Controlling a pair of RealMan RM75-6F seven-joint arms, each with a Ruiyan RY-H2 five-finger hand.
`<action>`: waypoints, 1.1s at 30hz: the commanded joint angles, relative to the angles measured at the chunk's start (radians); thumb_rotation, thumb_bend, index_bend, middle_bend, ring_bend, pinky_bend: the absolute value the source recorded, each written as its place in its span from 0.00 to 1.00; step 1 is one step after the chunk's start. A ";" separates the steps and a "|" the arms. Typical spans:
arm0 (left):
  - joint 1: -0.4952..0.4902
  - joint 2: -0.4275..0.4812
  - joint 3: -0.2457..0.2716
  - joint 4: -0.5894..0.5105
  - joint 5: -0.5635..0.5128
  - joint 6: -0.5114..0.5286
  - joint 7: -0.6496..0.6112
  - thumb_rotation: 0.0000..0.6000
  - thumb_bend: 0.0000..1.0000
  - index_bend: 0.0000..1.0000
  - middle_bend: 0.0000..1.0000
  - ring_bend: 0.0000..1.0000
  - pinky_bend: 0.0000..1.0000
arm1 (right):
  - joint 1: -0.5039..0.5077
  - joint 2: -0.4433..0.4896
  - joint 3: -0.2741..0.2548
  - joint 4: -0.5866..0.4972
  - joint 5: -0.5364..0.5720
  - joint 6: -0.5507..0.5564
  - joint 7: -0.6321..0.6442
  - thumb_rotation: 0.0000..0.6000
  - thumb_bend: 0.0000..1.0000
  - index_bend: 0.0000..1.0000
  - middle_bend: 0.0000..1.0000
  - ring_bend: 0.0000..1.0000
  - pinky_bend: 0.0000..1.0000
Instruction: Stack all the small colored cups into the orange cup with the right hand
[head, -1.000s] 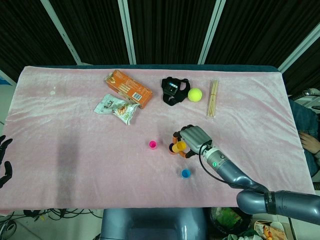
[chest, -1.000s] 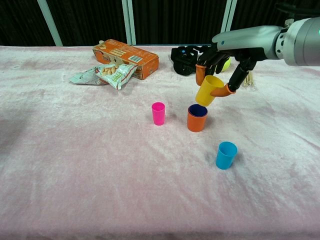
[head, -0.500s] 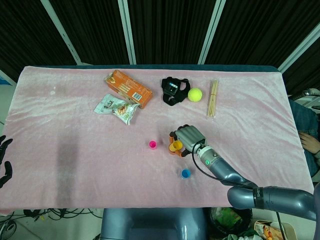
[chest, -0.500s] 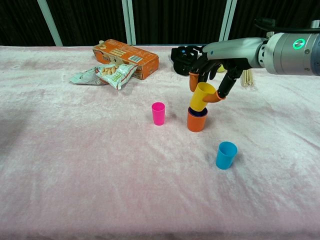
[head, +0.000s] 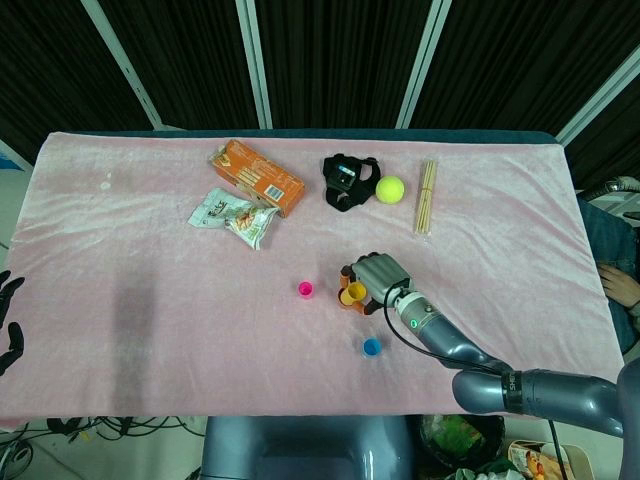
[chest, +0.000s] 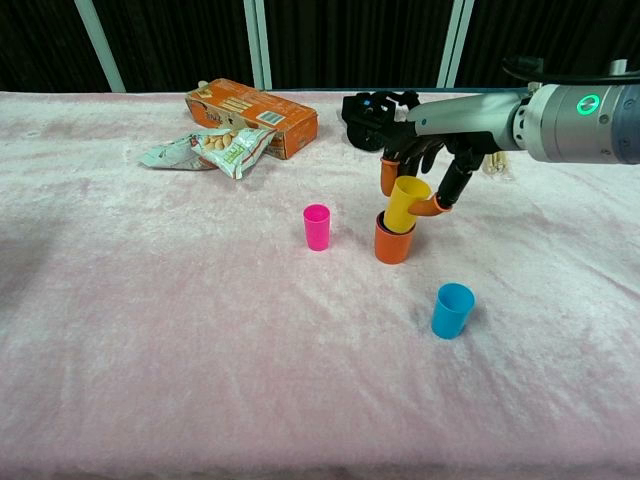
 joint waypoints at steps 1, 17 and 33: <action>0.000 0.000 0.000 0.000 -0.001 0.000 0.000 1.00 0.71 0.11 0.04 0.00 0.00 | 0.000 -0.002 0.000 0.003 -0.001 0.001 0.002 1.00 0.30 0.32 0.26 0.23 0.21; 0.000 0.000 0.000 -0.002 -0.001 0.001 0.003 1.00 0.71 0.11 0.04 0.00 0.00 | -0.030 0.098 -0.021 -0.122 -0.027 0.063 -0.021 1.00 0.26 0.23 0.16 0.18 0.21; 0.002 -0.002 0.002 -0.006 0.003 0.005 0.010 1.00 0.71 0.11 0.04 0.00 0.00 | -0.236 0.125 -0.148 -0.336 -0.227 0.283 -0.048 1.00 0.20 0.28 0.24 0.18 0.21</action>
